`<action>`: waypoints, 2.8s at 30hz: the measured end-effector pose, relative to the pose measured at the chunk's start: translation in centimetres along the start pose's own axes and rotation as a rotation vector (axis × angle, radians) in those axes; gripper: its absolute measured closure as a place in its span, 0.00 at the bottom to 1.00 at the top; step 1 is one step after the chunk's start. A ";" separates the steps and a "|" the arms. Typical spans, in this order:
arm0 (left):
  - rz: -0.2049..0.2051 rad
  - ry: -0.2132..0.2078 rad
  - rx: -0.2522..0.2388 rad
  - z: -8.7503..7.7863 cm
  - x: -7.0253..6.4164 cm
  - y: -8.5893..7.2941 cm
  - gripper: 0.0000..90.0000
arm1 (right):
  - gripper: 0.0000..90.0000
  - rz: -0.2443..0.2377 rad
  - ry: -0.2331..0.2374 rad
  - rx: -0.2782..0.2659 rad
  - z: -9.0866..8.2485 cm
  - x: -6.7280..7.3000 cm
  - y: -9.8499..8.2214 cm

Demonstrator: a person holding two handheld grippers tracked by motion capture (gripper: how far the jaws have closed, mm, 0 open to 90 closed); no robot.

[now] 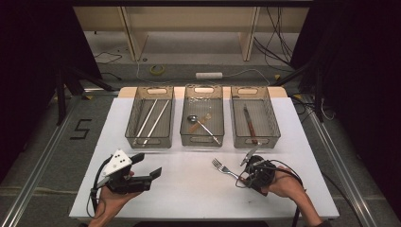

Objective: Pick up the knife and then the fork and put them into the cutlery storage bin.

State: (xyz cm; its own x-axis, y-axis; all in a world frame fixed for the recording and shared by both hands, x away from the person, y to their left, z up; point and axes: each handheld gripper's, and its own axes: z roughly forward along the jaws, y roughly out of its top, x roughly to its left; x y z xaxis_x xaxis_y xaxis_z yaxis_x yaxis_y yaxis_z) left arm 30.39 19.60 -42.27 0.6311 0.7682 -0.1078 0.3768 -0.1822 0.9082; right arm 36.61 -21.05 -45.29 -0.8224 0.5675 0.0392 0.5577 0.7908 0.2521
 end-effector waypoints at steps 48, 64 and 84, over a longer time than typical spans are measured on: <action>-0.009 0.009 -0.004 0.0 0.2 -0.1 0.19 | 0.86 0.264 -0.001 -0.429 -8.1 -9.4 3.2; -0.008 0.008 -0.003 -0.1 0.2 -0.1 0.19 | 0.86 0.379 -0.041 -0.449 -8.1 -12.7 5.7; -0.009 0.007 -0.005 -0.1 0.2 -0.1 0.19 | 0.86 0.506 -0.087 -0.451 -6.9 -15.3 6.6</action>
State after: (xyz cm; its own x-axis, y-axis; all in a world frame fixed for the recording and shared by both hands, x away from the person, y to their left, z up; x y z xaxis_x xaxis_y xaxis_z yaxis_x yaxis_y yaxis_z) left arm 30.44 19.81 -42.32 0.6232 0.7739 -0.1127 0.3789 -0.1727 0.9092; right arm 52.12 -26.12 -37.61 -0.4504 0.8734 0.1854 0.7546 0.2613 0.6019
